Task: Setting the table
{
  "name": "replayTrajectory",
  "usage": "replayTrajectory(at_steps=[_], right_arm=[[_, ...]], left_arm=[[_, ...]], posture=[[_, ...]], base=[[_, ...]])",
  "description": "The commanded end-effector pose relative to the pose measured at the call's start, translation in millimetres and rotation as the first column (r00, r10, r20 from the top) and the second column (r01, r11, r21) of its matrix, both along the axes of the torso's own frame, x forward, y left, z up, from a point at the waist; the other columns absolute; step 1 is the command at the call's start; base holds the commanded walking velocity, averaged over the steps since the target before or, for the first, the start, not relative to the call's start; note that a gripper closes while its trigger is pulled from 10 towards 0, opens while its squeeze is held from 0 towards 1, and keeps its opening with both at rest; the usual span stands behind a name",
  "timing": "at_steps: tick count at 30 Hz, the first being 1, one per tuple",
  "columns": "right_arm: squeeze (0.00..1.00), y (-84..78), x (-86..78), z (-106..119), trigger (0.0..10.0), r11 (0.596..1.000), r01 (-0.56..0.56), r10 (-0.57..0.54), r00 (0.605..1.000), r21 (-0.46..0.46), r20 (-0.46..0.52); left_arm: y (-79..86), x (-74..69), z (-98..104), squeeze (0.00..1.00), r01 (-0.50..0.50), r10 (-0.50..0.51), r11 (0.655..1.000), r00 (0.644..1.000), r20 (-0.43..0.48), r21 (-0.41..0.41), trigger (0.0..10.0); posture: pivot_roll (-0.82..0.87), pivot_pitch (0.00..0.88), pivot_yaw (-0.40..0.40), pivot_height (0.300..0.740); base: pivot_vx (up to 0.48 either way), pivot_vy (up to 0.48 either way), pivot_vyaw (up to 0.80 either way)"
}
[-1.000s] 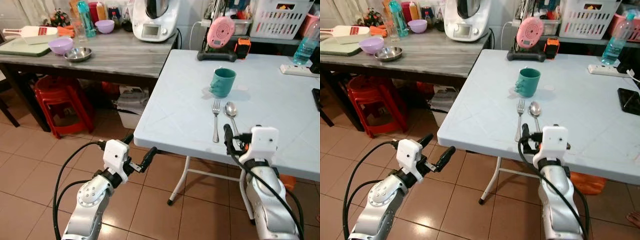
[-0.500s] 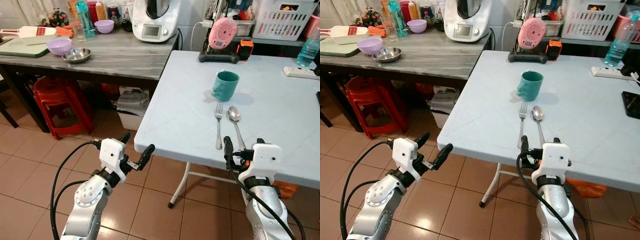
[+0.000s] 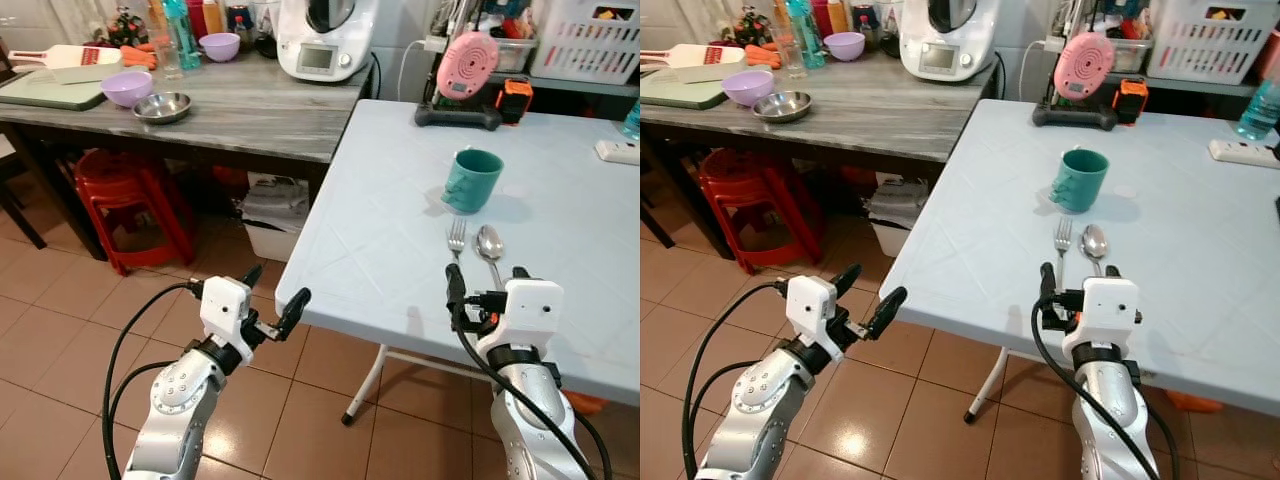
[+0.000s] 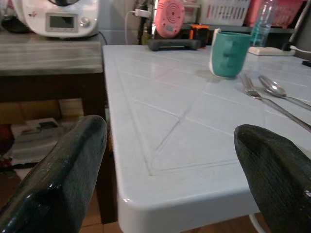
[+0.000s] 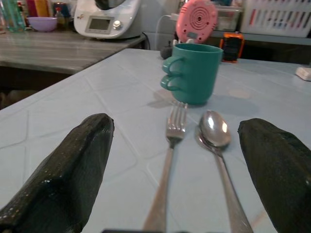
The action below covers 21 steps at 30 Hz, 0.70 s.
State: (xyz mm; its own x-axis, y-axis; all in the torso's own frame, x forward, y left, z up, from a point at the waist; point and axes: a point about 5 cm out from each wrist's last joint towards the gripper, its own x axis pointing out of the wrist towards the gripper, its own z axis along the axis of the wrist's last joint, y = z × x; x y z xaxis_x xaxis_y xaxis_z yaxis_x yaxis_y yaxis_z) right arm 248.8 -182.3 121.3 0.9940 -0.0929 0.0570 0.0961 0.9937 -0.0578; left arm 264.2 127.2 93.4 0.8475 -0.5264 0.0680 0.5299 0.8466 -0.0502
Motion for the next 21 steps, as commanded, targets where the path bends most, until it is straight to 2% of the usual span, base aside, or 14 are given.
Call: replayTrajectory(at_steps=[1,19,21], right_arm=[[0.0,1.4,-0.3,1.7,10.0,1.0,-0.007,0.007,1.0,-0.007,0.005],[0.0,3.7,0.0,-2.0,10.0,1.0,-0.005,0.005,1.0,0.009,-0.011],[0.0,3.8,0.7,-3.0,10.0,1.0,-0.008,0.008,1.0,0.007,-0.013]], left_arm=[[1.3,-1.5,-1.4,0.0,0.004,-0.004,1.0,1.0,-0.007,0.009,10.0],[0.5,-2.9,-2.7,0.0,0.019,-0.019,1.0,1.0,-0.016,0.019,10.0],[-0.2,-3.3,-4.6,0.0,0.022,-0.022,1.0,0.999,-0.033,0.012,10.0]], posture=[[-0.04,0.0,0.026,0.74],[-0.04,0.0,0.032,0.74],[-0.04,0.0,0.032,0.74]], base=[[0.315,0.0,0.0],[0.342,0.0,0.0],[0.0,0.0,0.0]])
